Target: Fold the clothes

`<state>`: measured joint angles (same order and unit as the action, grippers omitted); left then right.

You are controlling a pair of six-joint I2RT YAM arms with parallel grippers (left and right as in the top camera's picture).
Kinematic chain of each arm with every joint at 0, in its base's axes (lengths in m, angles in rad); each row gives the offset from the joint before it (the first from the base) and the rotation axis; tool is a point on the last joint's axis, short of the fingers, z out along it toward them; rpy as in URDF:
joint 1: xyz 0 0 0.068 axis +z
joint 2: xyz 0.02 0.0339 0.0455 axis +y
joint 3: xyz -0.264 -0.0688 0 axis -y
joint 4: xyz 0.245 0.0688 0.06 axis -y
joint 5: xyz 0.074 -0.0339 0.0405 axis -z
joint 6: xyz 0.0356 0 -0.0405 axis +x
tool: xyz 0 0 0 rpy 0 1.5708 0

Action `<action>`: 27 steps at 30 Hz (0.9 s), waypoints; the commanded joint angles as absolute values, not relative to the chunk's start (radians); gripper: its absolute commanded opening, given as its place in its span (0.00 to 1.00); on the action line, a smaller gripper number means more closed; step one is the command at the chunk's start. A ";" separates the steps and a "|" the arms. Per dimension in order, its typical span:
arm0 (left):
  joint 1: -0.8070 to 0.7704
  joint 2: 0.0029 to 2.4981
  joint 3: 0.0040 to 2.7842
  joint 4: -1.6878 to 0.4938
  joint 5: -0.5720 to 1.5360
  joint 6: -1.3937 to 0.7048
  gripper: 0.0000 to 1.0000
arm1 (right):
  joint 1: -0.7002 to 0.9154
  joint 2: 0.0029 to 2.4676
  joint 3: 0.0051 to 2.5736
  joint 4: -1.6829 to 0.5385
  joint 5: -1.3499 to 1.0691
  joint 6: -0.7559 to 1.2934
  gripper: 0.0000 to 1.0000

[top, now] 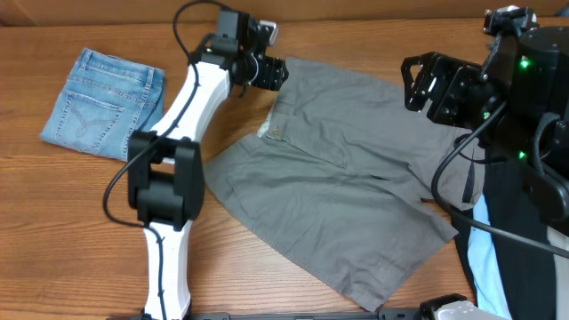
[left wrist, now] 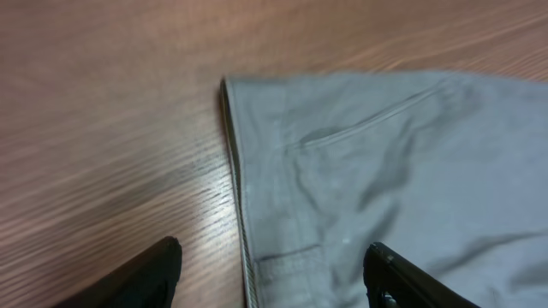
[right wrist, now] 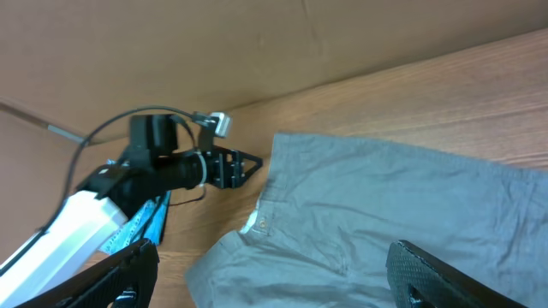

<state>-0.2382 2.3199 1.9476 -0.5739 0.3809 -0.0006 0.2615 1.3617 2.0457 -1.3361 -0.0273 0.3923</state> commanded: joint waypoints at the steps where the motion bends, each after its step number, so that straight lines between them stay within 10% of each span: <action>1: -0.243 2.389 1.951 -0.525 0.479 -0.007 0.70 | 0.256 1.363 2.049 -1.351 -0.032 0.394 0.88; 10: -0.244 2.484 1.951 -0.480 0.495 -0.007 0.64 | 0.256 1.405 2.048 -1.389 -0.032 0.394 0.88; 18: -0.241 2.506 1.952 -0.466 0.477 -0.006 0.04 | 0.256 1.439 2.048 -1.404 -0.032 0.394 0.88; 27: -0.094 2.506 2.034 -0.442 0.310 -0.079 0.04 | 0.256 1.443 2.048 -1.418 -0.032 0.394 0.86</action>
<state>-0.1989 2.4897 1.9694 -0.4419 0.4110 -0.0231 0.2615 1.4448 2.0457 -1.4147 -0.0292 0.3923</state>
